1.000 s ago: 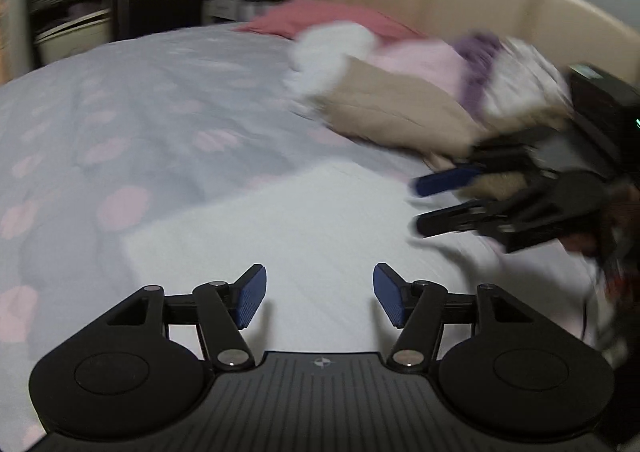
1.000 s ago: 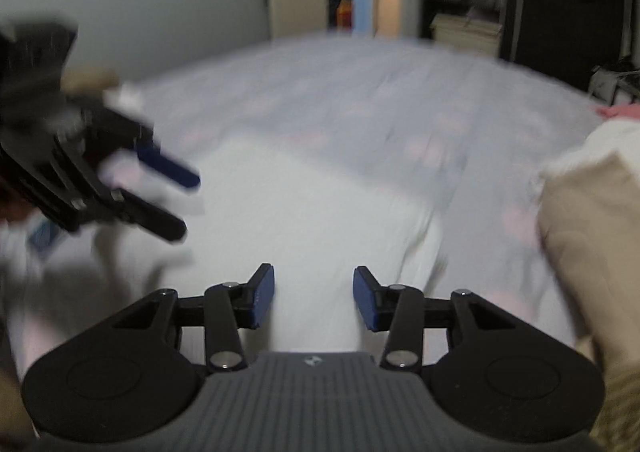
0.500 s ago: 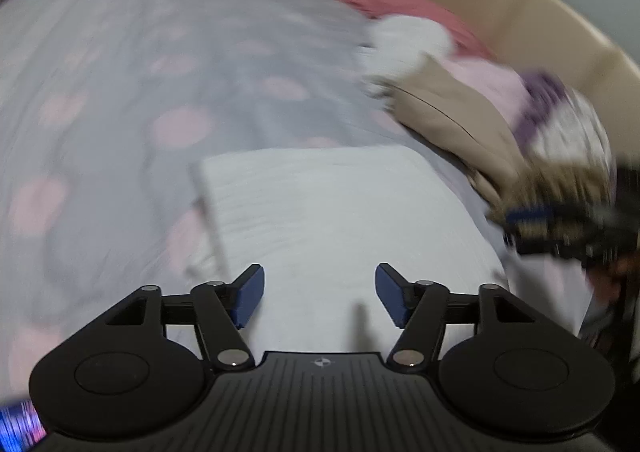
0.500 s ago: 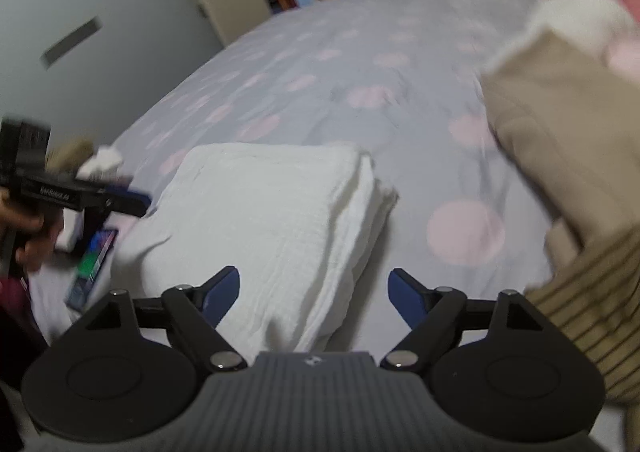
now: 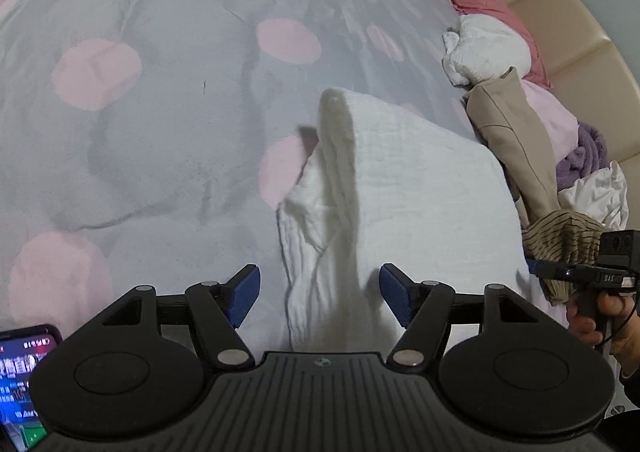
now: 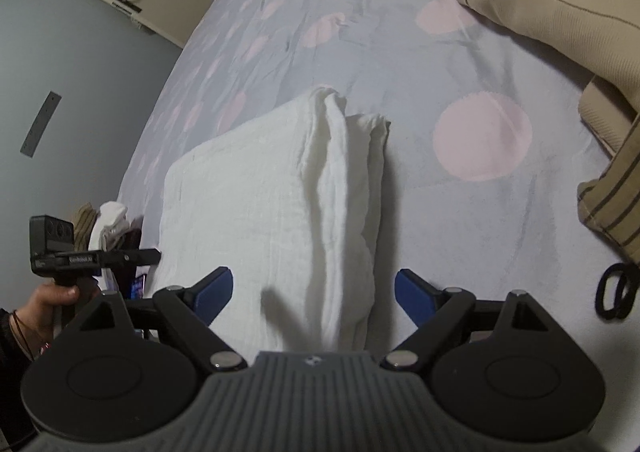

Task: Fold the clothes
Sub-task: 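Grasp the folded bundle's edge with both grippers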

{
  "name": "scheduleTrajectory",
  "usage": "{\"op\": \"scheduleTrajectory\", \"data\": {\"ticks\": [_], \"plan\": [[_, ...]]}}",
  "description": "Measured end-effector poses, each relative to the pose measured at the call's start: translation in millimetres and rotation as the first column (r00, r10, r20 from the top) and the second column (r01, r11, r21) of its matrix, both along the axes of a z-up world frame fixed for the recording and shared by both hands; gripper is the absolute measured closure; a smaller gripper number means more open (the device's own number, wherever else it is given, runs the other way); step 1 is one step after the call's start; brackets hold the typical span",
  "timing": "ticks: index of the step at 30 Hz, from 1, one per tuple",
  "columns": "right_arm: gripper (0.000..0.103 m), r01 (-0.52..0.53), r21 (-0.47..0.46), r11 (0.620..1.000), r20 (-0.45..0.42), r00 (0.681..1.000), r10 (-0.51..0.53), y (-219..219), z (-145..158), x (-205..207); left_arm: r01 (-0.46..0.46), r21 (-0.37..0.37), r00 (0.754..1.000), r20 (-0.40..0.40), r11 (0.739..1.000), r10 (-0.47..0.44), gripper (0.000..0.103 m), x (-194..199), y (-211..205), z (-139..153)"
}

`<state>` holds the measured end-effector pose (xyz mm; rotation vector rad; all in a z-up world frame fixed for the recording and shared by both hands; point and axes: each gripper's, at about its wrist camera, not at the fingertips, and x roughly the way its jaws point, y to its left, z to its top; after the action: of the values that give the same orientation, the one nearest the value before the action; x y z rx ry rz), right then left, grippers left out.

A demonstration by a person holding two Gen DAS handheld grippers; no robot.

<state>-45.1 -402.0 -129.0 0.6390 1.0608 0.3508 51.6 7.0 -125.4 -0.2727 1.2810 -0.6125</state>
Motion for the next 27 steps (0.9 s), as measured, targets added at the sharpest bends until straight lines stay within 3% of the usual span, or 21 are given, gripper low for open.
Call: {"op": "scheduleTrajectory", "data": {"ticks": [8, 16, 27], "plan": [[0.013, 0.025, 0.041, 0.999, -0.037, 0.999, -0.024, 5.8, -12.4, 14.3, 0.052, -0.023, 0.998, -0.033, 0.998, -0.053, 0.038, 3.5, -7.0, -14.1], [0.013, -0.001, 0.057, 0.998, -0.05, 0.999, 0.004, 18.2, -23.9, 24.1, 0.046, -0.061, 0.997, -0.066, 0.997, -0.05, 0.031, 6.0, -10.3, -22.6], [0.012, 0.041, 0.169, 0.985, -0.089, 0.996, -0.026, 16.0, -41.6, 34.6, 0.005, -0.111, 0.99, -0.14, 0.994, -0.021, 0.026, 15.1, -16.9, -30.1]]}}
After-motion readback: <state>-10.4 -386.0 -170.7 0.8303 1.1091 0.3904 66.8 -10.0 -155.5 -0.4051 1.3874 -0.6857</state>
